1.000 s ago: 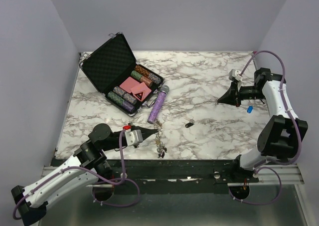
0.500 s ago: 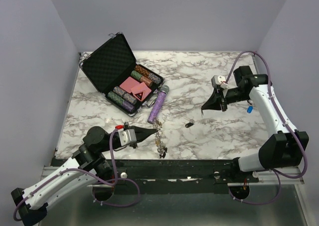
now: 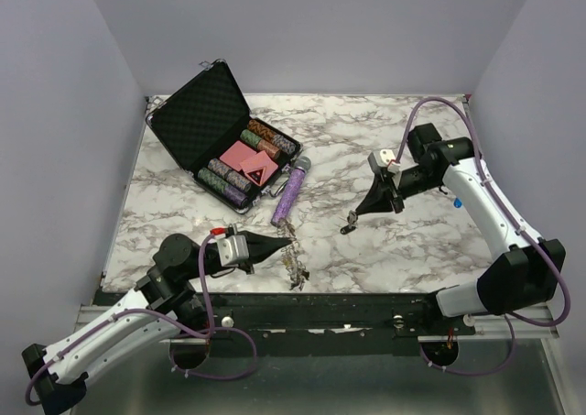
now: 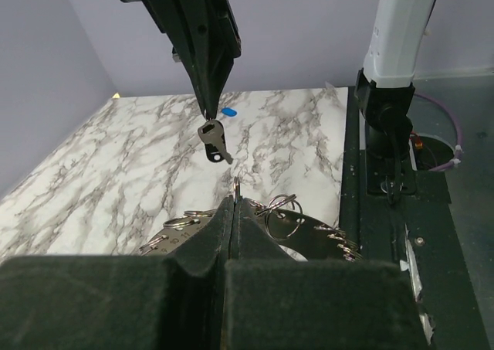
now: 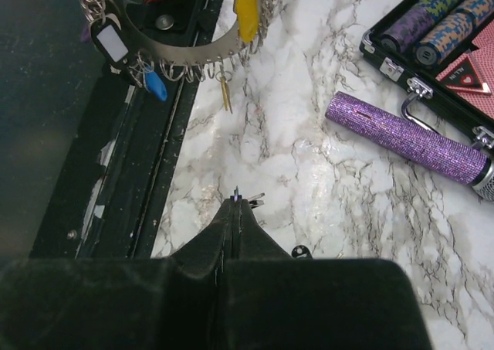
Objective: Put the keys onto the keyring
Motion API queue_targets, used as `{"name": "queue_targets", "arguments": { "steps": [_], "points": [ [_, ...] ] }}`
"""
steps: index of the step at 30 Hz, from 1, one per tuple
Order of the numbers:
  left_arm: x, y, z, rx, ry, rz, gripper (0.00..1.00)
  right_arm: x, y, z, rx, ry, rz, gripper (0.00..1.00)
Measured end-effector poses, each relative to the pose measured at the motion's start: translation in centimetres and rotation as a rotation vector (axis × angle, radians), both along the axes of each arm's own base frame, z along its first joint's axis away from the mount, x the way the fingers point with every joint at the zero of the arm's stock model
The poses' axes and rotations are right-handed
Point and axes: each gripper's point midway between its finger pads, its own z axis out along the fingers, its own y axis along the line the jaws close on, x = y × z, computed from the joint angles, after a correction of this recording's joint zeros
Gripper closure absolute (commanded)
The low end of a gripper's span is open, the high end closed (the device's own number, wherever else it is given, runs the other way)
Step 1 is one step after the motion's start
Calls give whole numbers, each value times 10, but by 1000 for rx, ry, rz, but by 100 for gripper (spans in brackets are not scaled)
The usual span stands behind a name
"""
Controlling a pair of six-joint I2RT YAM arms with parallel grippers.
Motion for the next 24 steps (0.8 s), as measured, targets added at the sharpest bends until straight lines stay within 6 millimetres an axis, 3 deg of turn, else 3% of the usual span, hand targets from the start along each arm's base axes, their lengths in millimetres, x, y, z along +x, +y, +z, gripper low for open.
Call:
{"name": "queue_targets", "arguments": {
  "steps": [6, 24],
  "points": [
    [1, -4, -4, -12, 30, -6, 100, -11, 7, 3, 3, -11, 37, 99],
    [3, -6, -6, -14, 51, -7, 100, -15, 8, 5, 6, 2, 36, 99]
  ]
}}
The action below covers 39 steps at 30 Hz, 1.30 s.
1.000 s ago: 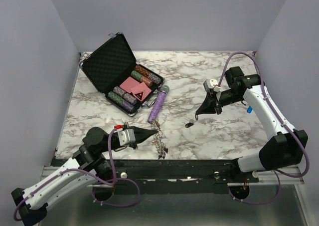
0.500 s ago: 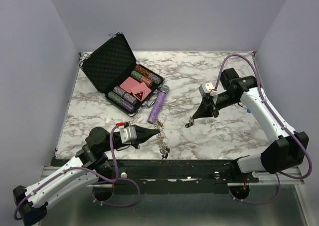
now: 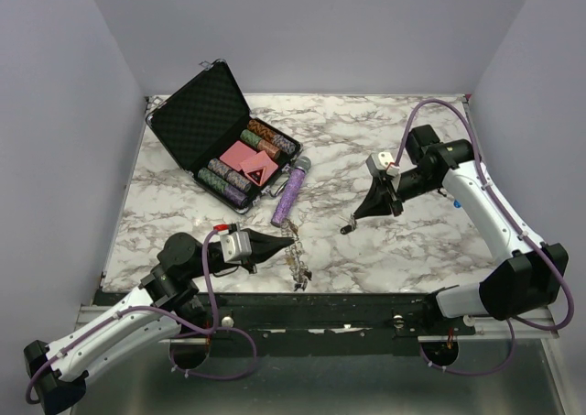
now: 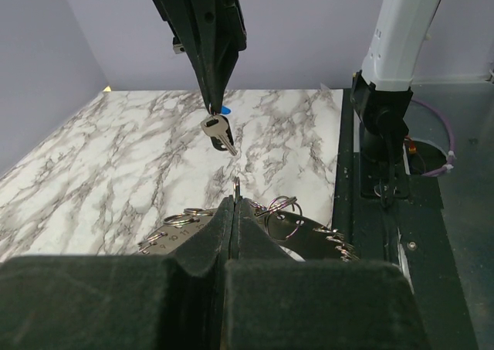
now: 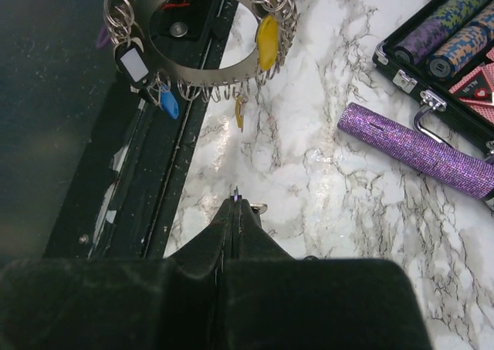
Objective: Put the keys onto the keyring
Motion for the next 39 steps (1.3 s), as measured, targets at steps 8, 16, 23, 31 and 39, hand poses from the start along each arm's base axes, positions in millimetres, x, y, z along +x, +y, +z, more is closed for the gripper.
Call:
{"name": "queue_targets", "arguments": {
  "steps": [8, 16, 23, 31, 39],
  "points": [
    [1, 0, 0, 0, 1, 3, 100, 0, 1, 0, 0, 27, -6, 99],
    [4, 0, -4, -6, 15, 20, 100, 1, 1, -3, -7, 54, -12, 99],
    [7, 0, -7, -25, 38, 35, 100, 1, 1, -3, -7, 54, -12, 99],
    [9, 0, -7, -31, 45, 48, 100, 1, 1, -4, -12, 76, -17, 99],
    [10, 0, -8, -30, 47, 52, 100, 1, 2, -1, -14, 96, -28, 99]
  ]
}}
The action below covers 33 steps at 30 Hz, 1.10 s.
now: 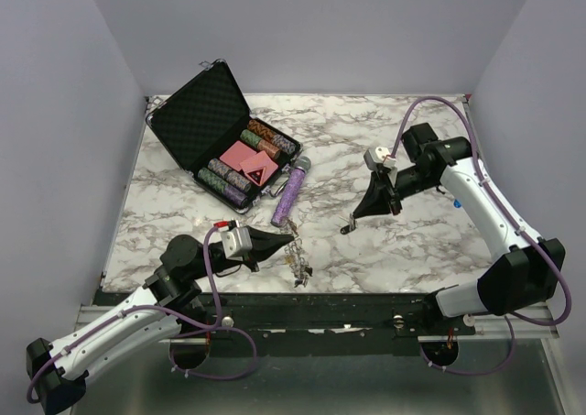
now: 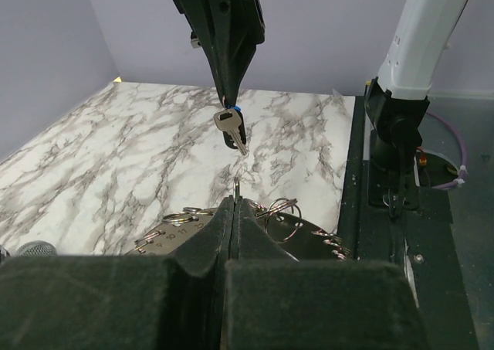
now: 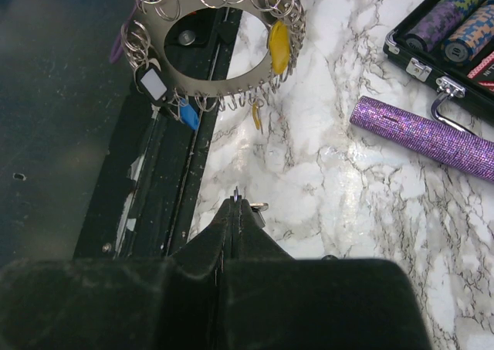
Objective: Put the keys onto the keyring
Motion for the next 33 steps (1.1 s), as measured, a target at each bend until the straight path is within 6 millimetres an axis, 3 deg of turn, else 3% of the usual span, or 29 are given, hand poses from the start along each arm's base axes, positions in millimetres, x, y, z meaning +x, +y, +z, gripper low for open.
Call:
{"name": "queue_targets", "arguments": {
  "steps": [16, 21, 27, 33],
  "points": [
    [1, 2, 0, 2, -17, 12, 100, 4, 0, 5, -7, -1, -10, 99],
    [4, 4, -2, 19, -40, 25, 100, 18, 1, 11, -29, -38, -17, 99],
    [7, 7, -6, 39, -52, 45, 100, 25, -3, -1, -82, -64, -16, 99],
    [9, 7, -7, 46, -59, 53, 100, 32, -3, 7, -88, -106, -21, 99]
  ]
}}
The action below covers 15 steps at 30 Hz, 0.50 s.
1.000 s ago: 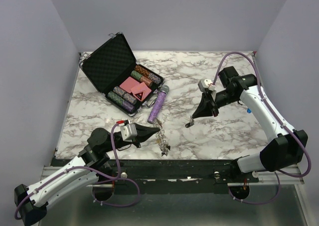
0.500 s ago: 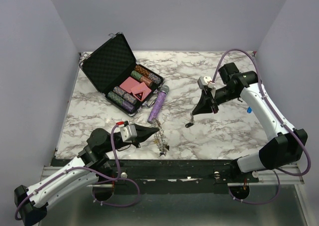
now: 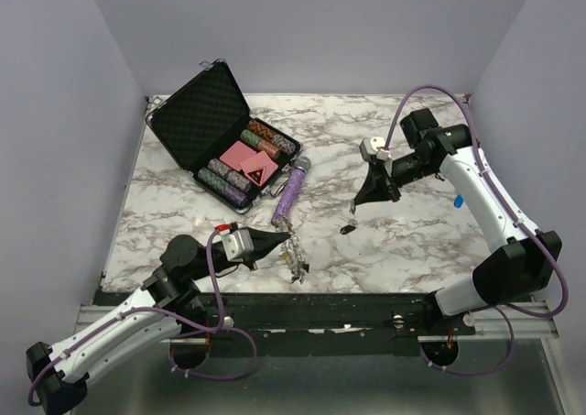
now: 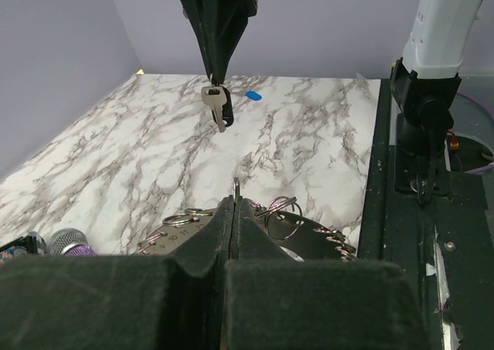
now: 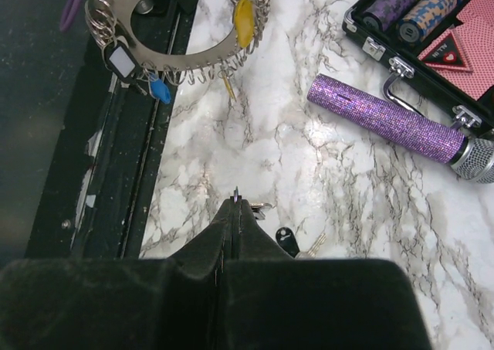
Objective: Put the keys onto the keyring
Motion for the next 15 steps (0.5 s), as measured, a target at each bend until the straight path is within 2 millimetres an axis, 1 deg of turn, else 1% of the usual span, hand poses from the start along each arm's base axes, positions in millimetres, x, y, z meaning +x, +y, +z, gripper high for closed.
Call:
{"name": "queue_targets", "arguments": {
  "steps": [4, 7, 11, 15],
  "points": [
    [1, -1, -2, 9, -5, 2, 100, -5, 1, -4, 0, 11, 11, 99],
    [2, -1, -3, 16, -8, 3, 100, -11, 5, -3, 5, -1, 38, 99],
    [4, -2, -6, 33, -19, 7, 100, -22, 14, 0, 12, -29, 88, 100],
    [7, -4, -6, 57, -32, 10, 100, -37, 23, 3, 12, -73, 156, 99]
  ]
}}
